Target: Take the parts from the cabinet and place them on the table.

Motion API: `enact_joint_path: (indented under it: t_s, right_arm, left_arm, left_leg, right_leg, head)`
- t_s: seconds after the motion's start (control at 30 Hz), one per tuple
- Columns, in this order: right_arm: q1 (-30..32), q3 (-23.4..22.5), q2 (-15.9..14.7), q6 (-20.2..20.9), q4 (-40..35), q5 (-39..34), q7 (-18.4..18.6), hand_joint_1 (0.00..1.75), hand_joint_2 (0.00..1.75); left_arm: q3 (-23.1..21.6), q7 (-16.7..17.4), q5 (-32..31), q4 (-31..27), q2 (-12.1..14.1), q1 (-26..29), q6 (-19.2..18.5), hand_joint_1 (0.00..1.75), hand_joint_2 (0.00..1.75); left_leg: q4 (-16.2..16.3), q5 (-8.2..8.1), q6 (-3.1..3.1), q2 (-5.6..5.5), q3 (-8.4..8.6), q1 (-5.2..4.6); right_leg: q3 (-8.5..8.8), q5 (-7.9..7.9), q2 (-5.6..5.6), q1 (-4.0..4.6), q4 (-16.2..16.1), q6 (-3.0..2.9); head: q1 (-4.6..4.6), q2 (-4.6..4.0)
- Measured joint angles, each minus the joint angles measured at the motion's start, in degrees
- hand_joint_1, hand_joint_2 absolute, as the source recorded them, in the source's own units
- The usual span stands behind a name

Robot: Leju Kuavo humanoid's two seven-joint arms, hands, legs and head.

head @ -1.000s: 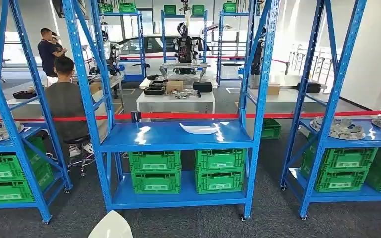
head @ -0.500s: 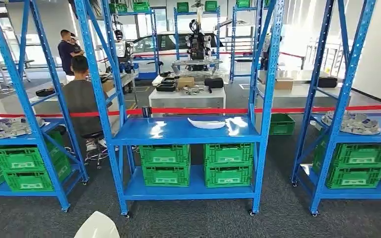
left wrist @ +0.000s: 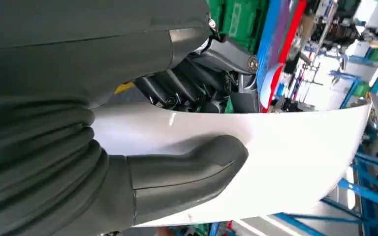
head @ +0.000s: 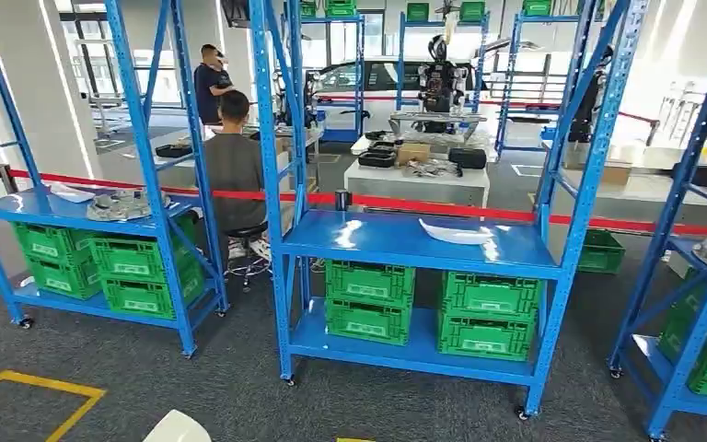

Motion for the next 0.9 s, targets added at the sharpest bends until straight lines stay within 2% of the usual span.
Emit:
enact_joint_path:
  t_s: [0.03,0.07,0.13,0.17,0.2,0.23,0.3,0.33,0.37,0.4,0.43,0.47,0.5,0.53,0.57,0.6,0.63,0.67,0.7,0.73,0.83,0.87,0.9]
  right_arm:
    - [0.0,0.0,0.0,-0.3,0.0,-0.2,0.0,0.00,0.00]
    - [0.1,0.0,0.0,-0.5,0.0,-0.6,0.0,0.00,0.00]
    - [0.0,0.0,0.0,-0.7,0.0,-0.9,0.0,0.00,0.00]
    - [0.0,0.0,0.0,-0.8,0.0,-1.0,0.0,0.00,0.00]
    - [0.0,0.0,0.0,-0.9,0.0,-1.1,0.0,0.00,0.00]
    - [0.0,0.0,0.1,-1.0,0.0,-1.3,-0.3,0.00,0.00]
    - [-0.1,0.0,0.2,-1.1,0.0,-1.5,-0.3,0.00,0.00]
    - [-0.1,0.0,0.2,-1.1,0.0,-1.6,-0.2,0.00,0.00]
    - [-0.2,0.0,0.4,-1.2,0.0,-1.7,-0.1,0.00,0.00]
    - [-0.1,-0.1,0.4,-1.2,0.0,-1.8,-0.2,0.00,0.00]
    - [0.0,-0.1,0.4,-1.3,0.0,-1.9,-0.2,0.00,0.00]
    - [0.1,-0.2,0.4,-1.4,0.0,-1.9,-0.2,0.00,0.00]
    - [0.1,-0.4,0.4,-1.4,0.0,-1.9,-0.2,0.00,0.00]
    - [0.1,-0.4,0.4,-1.5,0.0,-1.9,-0.2,0.00,0.00]
    - [0.1,-0.5,0.4,-1.5,0.0,-1.9,-0.2,0.00,0.00]
    - [0.0,-0.5,0.4,-1.5,0.0,-1.9,-0.2,0.00,0.00]
    - [0.0,-0.5,0.4,-1.5,0.0,-1.9,-0.2,0.00,0.00]
    - [0.0,-0.5,0.5,-1.5,0.0,-2.0,-0.2,0.00,0.00]
    - [0.0,-0.6,0.5,-1.5,0.0,-2.0,-0.2,0.00,0.00]
    - [0.0,-0.7,0.5,-1.5,0.0,-2.0,-0.2,0.00,0.00]
    - [-0.4,-0.9,0.5,-1.6,0.0,-2.1,-0.2,0.00,0.00]
    - [-0.5,-1.0,0.6,-1.7,0.0,-2.2,-0.1,0.00,0.00]
    - [-0.5,-1.0,0.7,-1.7,0.0,-2.3,-0.1,0.00,0.00]
  left_arm:
    - [-0.1,0.2,-0.7,0.2,0.0,-0.2,0.3,1.75,1.75]
    - [-0.3,0.4,-1.3,0.5,0.0,-0.6,0.7,1.75,1.75]
    - [-1.0,0.9,-2.2,0.9,-0.2,-1.6,1.6,1.75,1.75]
    - [-1.4,1.0,-2.6,1.1,-0.4,-2.0,2.2,1.75,1.75]
    - [-1.6,1.3,-3.0,1.2,-0.5,-2.3,2.7,1.75,1.75]
    - [-1.8,1.5,-3.4,1.3,-0.6,-2.6,3.4,1.75,1.75]
    - [-2.0,1.6,-3.5,1.4,-0.7,-2.8,3.9,1.75,1.75]
    - [-2.0,1.6,-3.4,1.6,-0.7,-2.9,4.0,1.75,1.75]
    - [-2.0,1.6,-3.3,1.6,-0.7,-2.9,4.0,1.75,1.75]
    - [-2.0,1.6,-3.2,1.7,-0.7,-3.2,4.0,1.75,1.75]
    - [-2.0,1.6,-3.2,1.8,-0.7,-3.7,4.0,1.75,1.75]
    - [-2.1,1.6,-3.0,2.0,-0.7,-4.0,4.0,1.75,1.75]
    - [-2.1,1.6,-3.0,2.1,-0.8,-4.1,4.1,1.75,1.75]
    - [-2.1,1.6,-3.0,2.3,-0.8,-4.1,4.4,1.75,1.75]
    - [-2.1,1.7,-3.0,2.5,-0.8,-4.1,4.6,1.75,1.75]
    - [-2.1,1.7,-3.0,2.6,-0.8,-4.1,4.6,1.75,1.75]
    - [-2.1,1.7,-3.0,2.6,-0.8,-4.2,4.6,1.75,1.75]
    - [-2.0,1.7,-2.9,2.6,-0.8,-4.3,4.6,1.75,1.75]
    - [-2.0,1.7,-3.0,2.6,-0.8,-4.7,4.6,1.75,1.75]
    - [-2.0,1.8,-3.0,2.6,-0.9,-4.8,4.6,1.75,1.75]
    - [-1.5,1.8,-3.0,2.6,-0.8,-4.6,4.7,1.75,1.75]
    - [-1.2,1.8,-3.0,2.5,-0.8,-4.6,4.8,1.75,1.75]
    - [-1.1,1.6,-2.9,2.5,-0.8,-4.6,4.8,1.75,1.75]
  left_leg:
    - [0.2,0.07,-0.01,-0.77,-0.31,-0.04]
    - [0.5,0.11,-0.08,-1.62,-0.55,-0.05]
    - [1.1,0.14,-0.19,-3.27,-0.86,-0.02]
    - [1.5,0.10,-0.37,-3.95,-1.05,0.02]
    - [1.8,0.08,-0.72,-4.35,-1.42,-0.02]
    - [2.0,0.10,-1.20,-5.20,-1.77,-0.07]
    - [1.6,0.62,-2.04,-6.20,-2.18,0.28]
    - [1.4,0.86,-2.53,-6.94,-2.70,0.13]
    - [1.9,0.50,-2.49,-5.04,-2.74,0.18]
    - [3.5,-0.88,-2.77,-1.92,-3.44,-0.03]
    - [6.9,-3.31,-3.18,-0.22,-5.09,0.09]
    - [11.6,-5.80,-3.55,0.45,-7.18,0.32]
    - [15.8,-7.47,-3.86,0.66,-9.00,0.54]
    - [18.2,-8.02,-4.10,0.77,-9.96,0.79]
    - [17.8,-7.30,-4.24,0.95,-9.56,1.01]
    - [15.2,-5.64,-4.35,1.20,-8.07,1.19]
    - [10.7,-3.39,-4.37,1.78,-5.46,1.28]
    - [5.1,-1.26,-4.33,3.62,-2.24,1.27]
    - [1.6,-1.38,-4.03,6.82,-0.56,0.96]
    - [1.5,-0.97,-3.27,6.08,-0.33,0.72]
    - [1.5,-0.77,-2.15,3.92,-1.44,0.16]
    - [0.9,-0.29,-1.49,3.10,-0.75,0.60]
    - [0.7,-0.16,-1.34,2.53,-0.68,0.57]
  right_leg:
    - [-0.86,0.05,0.07,0.02,1.8,-0.04]
    - [-0.24,1.42,0.15,0.03,0.5,-0.15]
    - [4.09,6.04,0.78,-0.01,-8.0,-0.50]
    - [6.72,7.96,2.55,-0.09,-13.1,-0.73]
    - [7.30,6.71,5.43,-0.18,-14.6,-0.93]
    - [7.24,7.21,4.81,0.02,-14.9,-1.13]
    - [7.05,7.40,3.59,0.44,-14.9,-1.63]
    - [7.19,7.73,2.84,0.07,-15.3,-2.15]
    - [7.27,8.13,1.85,-0.14,-15.8,-2.70]
    - [7.27,8.22,1.34,-0.08,-15.9,-2.90]
    - [7.18,8.21,0.41,0.02,-15.9,-3.32]
    - [7.09,8.20,-0.48,0.05,-15.9,-3.36]
    - [7.03,8.19,-1.37,0.06,-15.9,-3.36]
    - [6.94,8.19,-2.25,0.05,-15.9,-3.36]
    - [6.94,8.18,-2.99,0.05,-15.9,-3.33]
    - [6.96,8.14,-3.74,0.04,-15.9,-3.27]
    - [7.05,8.05,-4.54,0.00,-15.8,-3.11]
    - [7.22,7.91,-5.30,-0.02,-15.7,-2.85]
    - [7.32,7.66,-5.90,0.22,-15.6,-2.43]
    - [7.38,7.42,-6.47,0.41,-15.3,-1.96]
    - [7.75,7.59,-8.32,0.02,-15.7,-0.80]
    - [7.80,7.16,-8.44,-0.21,-15.5,-0.34]
    - [7.61,6.17,-4.74,-0.43,-14.2,-0.06]
  head:
    - [0.02,0.00]
    - [0.02,0.00]
    - [0.02,0.00]
    - [0.04,0.00]
    - [0.02,0.00]
    - [0.09,0.00]
    - [0.02,0.00]
    - [0.02,0.00]
    - [0.00,0.00]
    - [-0.11,0.00]
    - [-0.29,0.00]
    - [-0.31,0.00]
    - [-0.31,0.00]
    - [-0.33,0.00]
    - [-0.33,0.00]
    - [-0.35,0.00]
    - [-0.35,0.00]
    - [-0.39,0.00]
    - [-0.39,0.00]
    - [-0.33,0.00]
    - [-0.17,0.00]
    - [-0.22,0.00]
    - [-0.07,0.00]
